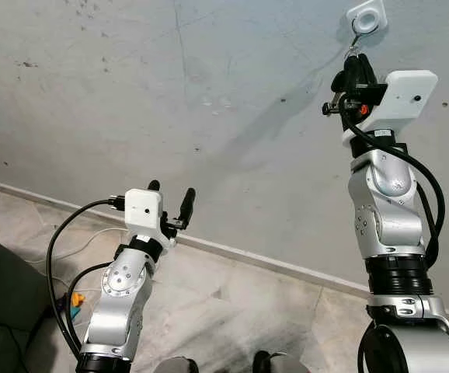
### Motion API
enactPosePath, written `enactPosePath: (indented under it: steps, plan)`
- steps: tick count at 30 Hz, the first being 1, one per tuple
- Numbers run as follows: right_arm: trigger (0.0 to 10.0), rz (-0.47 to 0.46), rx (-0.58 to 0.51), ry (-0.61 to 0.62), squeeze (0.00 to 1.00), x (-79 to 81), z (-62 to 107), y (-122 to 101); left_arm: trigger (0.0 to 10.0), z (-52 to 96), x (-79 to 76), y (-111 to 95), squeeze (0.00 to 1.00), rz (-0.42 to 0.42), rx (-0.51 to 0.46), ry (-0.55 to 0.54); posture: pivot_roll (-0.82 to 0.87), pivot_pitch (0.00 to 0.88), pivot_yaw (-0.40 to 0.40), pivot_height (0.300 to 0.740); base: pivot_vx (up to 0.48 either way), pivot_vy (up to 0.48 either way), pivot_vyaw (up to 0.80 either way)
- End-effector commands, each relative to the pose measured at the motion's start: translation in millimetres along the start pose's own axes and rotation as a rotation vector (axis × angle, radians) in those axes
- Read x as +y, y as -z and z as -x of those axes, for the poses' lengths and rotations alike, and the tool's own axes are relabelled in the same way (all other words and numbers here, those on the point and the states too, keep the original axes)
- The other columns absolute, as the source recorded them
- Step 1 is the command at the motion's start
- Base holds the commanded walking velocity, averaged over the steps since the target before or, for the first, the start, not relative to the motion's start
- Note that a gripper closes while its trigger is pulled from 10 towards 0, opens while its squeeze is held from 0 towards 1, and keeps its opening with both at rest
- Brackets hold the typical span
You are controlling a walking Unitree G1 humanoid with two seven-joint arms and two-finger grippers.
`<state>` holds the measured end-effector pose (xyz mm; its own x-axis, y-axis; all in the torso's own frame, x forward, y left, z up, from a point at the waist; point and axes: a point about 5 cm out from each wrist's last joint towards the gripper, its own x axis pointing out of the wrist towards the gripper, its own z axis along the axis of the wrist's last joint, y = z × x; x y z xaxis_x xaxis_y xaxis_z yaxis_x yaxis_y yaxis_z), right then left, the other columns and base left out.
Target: Hang keys on a hook
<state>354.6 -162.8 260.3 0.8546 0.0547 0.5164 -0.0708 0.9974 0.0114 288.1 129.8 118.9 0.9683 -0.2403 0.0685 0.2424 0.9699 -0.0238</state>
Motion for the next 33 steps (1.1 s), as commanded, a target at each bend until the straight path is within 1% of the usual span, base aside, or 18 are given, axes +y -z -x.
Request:
enactPosePath:
  steps: [1, 2, 3, 10, 14, 18, 19, 24, 26, 33]
  plan:
    - [10.0, -0.034, 0.031, 0.021, 0.00, -2.3, 2.0, 5, 10.0, 2.0, 1.9, 6, 0.00, -0.004, 0.033, -0.006, 0.07, 0.175, 0.056, 0.740, 0.000, 0.000, 0.00]
    - [10.0, -0.044, 0.038, 0.026, 0.00, -2.4, 2.2, 7, 10.0, 1.9, 1.8, 6, 0.00, -0.004, 0.033, -0.006, 0.07, 0.175, 0.056, 0.740, 0.000, 0.000, 0.00]
    - [10.0, -0.076, 0.061, 0.037, 0.00, -1.7, 3.0, 10, 10.0, 1.8, 1.8, 6, 0.00, -0.004, 0.033, -0.006, 0.08, 0.175, 0.056, 0.740, 0.000, 0.000, 0.00]
    - [10.0, -0.144, 0.110, 0.042, 0.00, 3.6, 5.9, 19, 10.0, 1.8, 1.9, 6, 0.00, -0.004, 0.035, -0.008, 0.08, 0.176, 0.055, 0.740, 0.000, 0.000, 0.00]
    - [10.0, -0.150, 0.114, 0.023, 0.00, 7.3, 7.7, 20, 10.0, 1.7, 1.7, 6, 0.00, -0.004, 0.036, -0.009, 0.08, 0.175, 0.054, 0.740, 0.000, 0.000, 0.00]
    - [10.0, -0.174, 0.100, -0.068, 0.00, 15.0, 8.3, 15, 10.0, 0.9, 1.7, 6, 0.00, -0.003, 0.035, -0.008, 0.07, 0.175, 0.053, 0.740, 0.000, 0.000, 0.00]
    - [10.0, -0.182, 0.085, -0.097, 0.00, 15.3, 7.3, 12, 10.0, 0.4, 1.7, 6, 0.00, -0.003, 0.034, -0.008, 0.07, 0.175, 0.054, 0.740, 0.000, 0.000, 0.00]
    - [10.0, -0.205, 0.048, -0.145, 0.00, 14.9, 4.6, 3, 10.0, -0.2, 1.4, 5, 0.00, -0.003, 0.032, -0.007, 0.07, 0.175, 0.056, 0.740, 0.000, 0.000, 0.00]
    - [10.0, -0.218, 0.024, -0.182, 0.00, 15.9, 3.7, -1, 10.0, -0.2, 1.1, 5, 0.00, -0.003, 0.032, -0.005, 0.07, 0.174, 0.058, 0.740, 0.000, 0.000, 0.00]
    - [10.0, -0.219, 0.005, -0.195, 0.00, 10.3, 2.4, -5, 10.0, -0.3, 2.2, 5, 0.00, -0.005, 0.030, -0.005, 0.08, 0.170, 0.060, 0.740, 0.000, 0.000, 0.00]
